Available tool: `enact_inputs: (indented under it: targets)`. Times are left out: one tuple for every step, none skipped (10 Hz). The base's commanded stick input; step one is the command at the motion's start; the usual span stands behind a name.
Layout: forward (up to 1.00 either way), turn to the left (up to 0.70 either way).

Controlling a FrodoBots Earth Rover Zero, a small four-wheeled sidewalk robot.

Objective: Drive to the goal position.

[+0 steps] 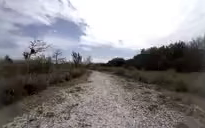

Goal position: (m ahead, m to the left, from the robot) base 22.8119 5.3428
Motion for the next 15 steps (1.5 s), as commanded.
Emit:
enact_inputs:
  targets:
    - [0.70,0.00]
    - [0.70,0.00]
    - [0.70,0.00]
    - [0.70,0.00]
    - [0.70,0.00]
    - [0.70,0.00]
    - [0.70,0.00]
    - [0.70,0.00]
    - [0.70,0.00]
    - [0.70,0.00]
    - [0.70,0.00]
    - [0.70,0.00]
    - [0.70,0.00]
    - [0.70,0.00]
    - [0.70,0.00]
